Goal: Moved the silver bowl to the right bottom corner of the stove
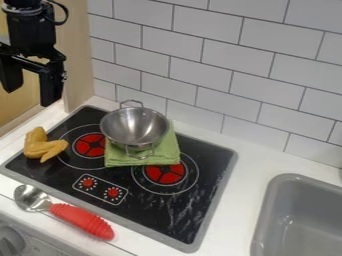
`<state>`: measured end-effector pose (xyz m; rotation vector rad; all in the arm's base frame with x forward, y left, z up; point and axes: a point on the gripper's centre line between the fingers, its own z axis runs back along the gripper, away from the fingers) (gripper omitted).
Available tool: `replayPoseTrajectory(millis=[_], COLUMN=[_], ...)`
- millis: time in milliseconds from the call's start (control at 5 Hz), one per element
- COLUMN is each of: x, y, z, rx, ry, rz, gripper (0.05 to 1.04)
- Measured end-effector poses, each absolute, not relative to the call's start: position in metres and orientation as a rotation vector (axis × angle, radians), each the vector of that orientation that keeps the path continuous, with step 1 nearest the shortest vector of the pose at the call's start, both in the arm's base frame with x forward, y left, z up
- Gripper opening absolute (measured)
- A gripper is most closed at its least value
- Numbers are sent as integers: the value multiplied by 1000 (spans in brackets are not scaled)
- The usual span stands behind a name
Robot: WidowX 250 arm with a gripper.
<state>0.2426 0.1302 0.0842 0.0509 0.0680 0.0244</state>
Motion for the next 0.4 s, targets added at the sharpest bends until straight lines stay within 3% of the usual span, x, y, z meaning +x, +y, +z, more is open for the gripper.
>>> replayPoseTrajectory(millis=[400], x=[234], y=[107], z=[70], rx=[-14], ry=[137], rz=[203], gripper=[998])
